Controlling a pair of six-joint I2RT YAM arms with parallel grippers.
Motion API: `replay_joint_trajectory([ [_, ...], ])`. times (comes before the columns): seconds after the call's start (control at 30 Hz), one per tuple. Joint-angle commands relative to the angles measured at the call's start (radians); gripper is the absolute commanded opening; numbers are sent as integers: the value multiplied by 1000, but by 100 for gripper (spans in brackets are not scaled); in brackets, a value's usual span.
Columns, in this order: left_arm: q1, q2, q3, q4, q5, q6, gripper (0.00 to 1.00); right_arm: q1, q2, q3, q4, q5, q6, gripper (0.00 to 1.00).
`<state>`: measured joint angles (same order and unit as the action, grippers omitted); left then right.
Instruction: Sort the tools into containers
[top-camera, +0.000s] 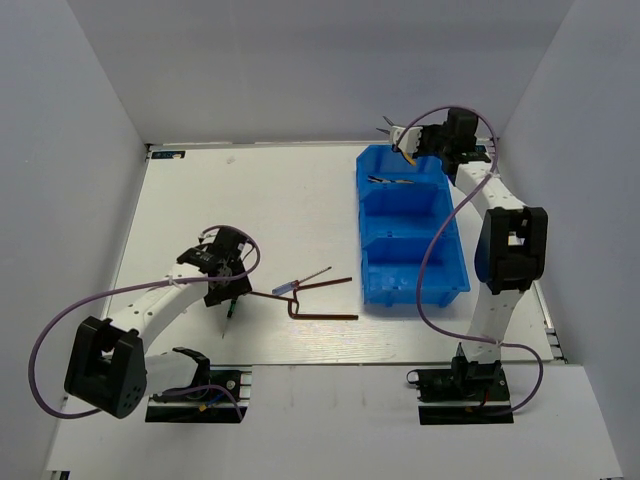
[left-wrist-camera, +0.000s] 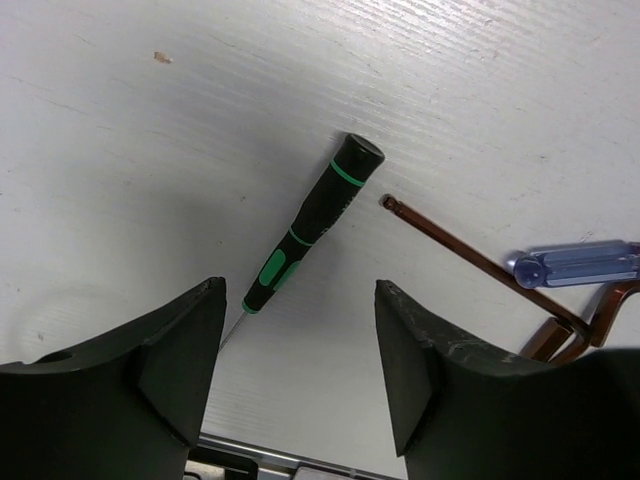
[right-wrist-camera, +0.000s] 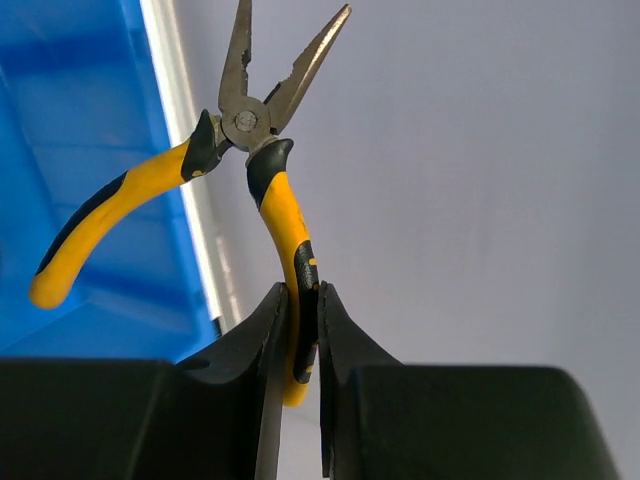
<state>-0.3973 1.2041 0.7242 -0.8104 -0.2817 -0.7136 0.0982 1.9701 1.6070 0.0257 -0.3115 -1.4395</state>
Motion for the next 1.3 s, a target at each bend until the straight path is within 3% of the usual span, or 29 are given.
replay_joint_trajectory([
  [0.0,18,-15,-16,14,7,9,72,-20,0,85,31,-133,-125,0],
  [0.3,38,-6,3,5,-4,9,75,-52,-11,27,-10,-277,-226,0],
  [0.6,57,37,21,14,6,19,75,-60,-7,-56,-18,-281,-251,0],
  [0.7,66,58,41,14,6,19,75,-60,-5,-42,-102,-275,-227,23],
  [0.73,66,58,41,23,6,19,75,-60,-7,-36,-119,-273,-222,35],
  [0.87,75,90,41,46,29,28,75,-63,-26,-21,-165,-271,-150,51],
  [1.1,75,130,23,88,61,65,71,-69,-137,-64,-133,-253,94,58],
  [1.13,75,130,23,88,70,74,69,-69,-152,-74,-138,-253,211,58],
  [1.27,75,204,23,128,70,111,60,-68,-305,-149,-205,-317,425,58],
])
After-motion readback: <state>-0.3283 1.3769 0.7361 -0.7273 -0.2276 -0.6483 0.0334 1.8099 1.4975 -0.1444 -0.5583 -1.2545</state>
